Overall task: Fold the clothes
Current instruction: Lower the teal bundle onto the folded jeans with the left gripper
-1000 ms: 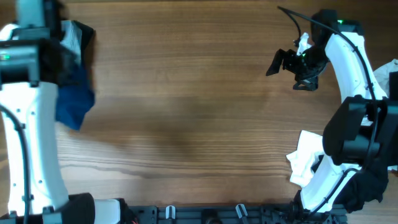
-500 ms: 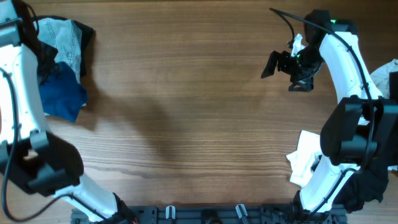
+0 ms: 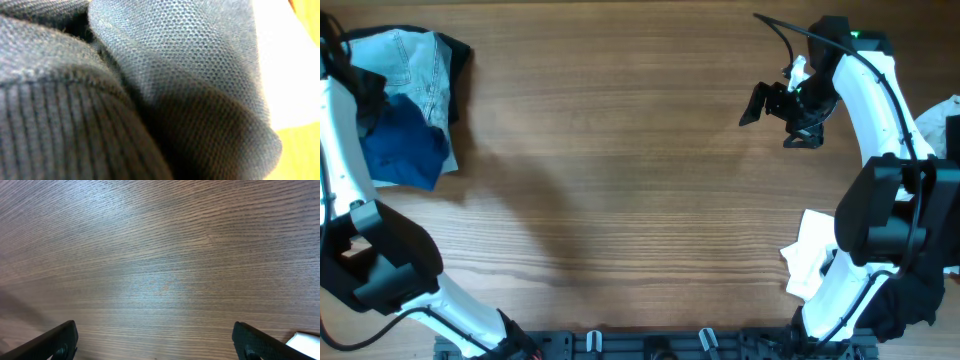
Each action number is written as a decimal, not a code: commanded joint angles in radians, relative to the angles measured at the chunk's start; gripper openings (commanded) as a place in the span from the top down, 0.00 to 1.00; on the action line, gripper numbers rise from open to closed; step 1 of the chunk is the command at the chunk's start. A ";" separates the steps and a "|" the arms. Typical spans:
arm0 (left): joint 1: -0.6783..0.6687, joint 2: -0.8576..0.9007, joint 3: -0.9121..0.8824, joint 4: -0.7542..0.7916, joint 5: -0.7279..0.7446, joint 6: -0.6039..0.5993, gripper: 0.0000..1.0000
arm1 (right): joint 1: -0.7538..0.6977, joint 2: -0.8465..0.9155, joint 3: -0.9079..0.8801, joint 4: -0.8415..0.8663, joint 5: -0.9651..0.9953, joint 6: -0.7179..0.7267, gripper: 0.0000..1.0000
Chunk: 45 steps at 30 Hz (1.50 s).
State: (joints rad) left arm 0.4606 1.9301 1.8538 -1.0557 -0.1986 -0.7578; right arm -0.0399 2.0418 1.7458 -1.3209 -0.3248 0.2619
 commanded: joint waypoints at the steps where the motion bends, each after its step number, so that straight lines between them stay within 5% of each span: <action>1: 0.013 -0.026 0.011 0.084 -0.006 -0.003 0.96 | 0.004 -0.017 0.020 -0.003 -0.010 0.029 0.00; 10: -0.021 0.094 0.011 0.315 0.013 0.018 0.96 | 0.016 -0.017 0.020 -0.041 -0.010 0.029 0.00; 18: -0.089 0.378 0.011 0.467 0.203 0.018 0.96 | 0.037 -0.017 0.020 -0.069 -0.010 0.038 0.00; 24: -0.163 0.401 0.013 0.580 0.209 0.021 0.96 | 0.059 -0.017 0.020 -0.067 -0.006 0.056 0.00; 28: -0.197 0.389 0.014 0.632 0.209 0.021 0.61 | 0.060 -0.017 0.020 -0.060 -0.006 0.056 0.00; 29: -0.203 0.389 0.014 0.642 0.209 0.021 0.46 | 0.060 -0.017 0.020 -0.059 -0.006 0.056 0.00; 30: -0.209 0.389 0.014 0.651 0.209 0.021 0.17 | 0.060 -0.017 0.020 -0.060 -0.005 0.055 0.00; 31: -0.213 0.389 0.014 0.657 0.209 0.021 0.01 | 0.060 -0.017 0.020 -0.060 -0.006 0.055 0.00; 45: -0.220 0.303 0.014 0.588 0.238 0.016 0.01 | 0.060 -0.017 0.020 -0.056 -0.006 0.053 0.00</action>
State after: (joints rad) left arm 0.2619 2.2856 1.8751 -0.4068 -0.0467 -0.7345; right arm 0.0174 2.0418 1.7458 -1.3823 -0.3248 0.3031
